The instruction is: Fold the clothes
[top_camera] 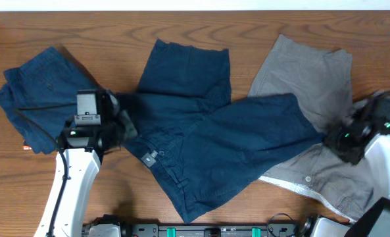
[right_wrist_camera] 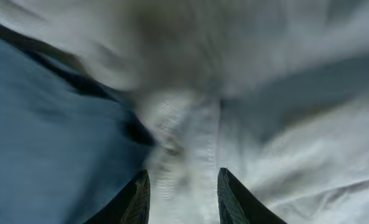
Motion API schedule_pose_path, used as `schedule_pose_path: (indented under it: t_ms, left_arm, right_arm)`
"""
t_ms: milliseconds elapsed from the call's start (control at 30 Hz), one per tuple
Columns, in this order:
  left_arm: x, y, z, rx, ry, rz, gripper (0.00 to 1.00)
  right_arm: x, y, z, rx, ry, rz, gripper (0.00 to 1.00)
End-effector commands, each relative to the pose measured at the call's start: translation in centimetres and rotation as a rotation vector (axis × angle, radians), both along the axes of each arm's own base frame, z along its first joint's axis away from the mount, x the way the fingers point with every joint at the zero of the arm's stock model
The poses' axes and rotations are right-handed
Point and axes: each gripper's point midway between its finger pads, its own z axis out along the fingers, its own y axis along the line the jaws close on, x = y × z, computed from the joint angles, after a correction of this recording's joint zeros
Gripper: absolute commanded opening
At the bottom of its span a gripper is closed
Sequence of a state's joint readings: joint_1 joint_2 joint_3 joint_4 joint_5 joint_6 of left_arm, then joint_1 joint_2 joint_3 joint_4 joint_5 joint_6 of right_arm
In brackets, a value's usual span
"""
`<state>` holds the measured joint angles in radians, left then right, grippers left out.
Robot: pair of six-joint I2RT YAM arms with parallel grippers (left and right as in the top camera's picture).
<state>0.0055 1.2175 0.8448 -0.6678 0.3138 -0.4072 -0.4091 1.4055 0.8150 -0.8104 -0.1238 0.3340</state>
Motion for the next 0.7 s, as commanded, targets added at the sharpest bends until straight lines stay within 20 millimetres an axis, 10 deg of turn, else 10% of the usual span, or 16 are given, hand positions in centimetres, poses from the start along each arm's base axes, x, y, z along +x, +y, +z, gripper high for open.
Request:
schedule_pose_path:
  t_ms: [0, 467, 667]
  left_arm:
    - [-1.9, -3.1, -0.6, -0.106, 0.067, -0.093, 0.41]
    - [-5.5, -8.8, -6.4, -0.097, 0.232, -0.276, 0.42]
    - [-5.7, -6.9, -9.9, 0.012, 0.353, -0.139, 0.42]
  right_arm:
    - [-2.3, 0.7, -2.6, 0.012, 0.072, -0.041, 0.33]
    - [-1.2, 4.4, -5.6, 0.135, -0.104, 0.123, 0.31]
    - [-1.3, 4.3, -5.8, 0.115, -0.097, 0.135, 0.34]
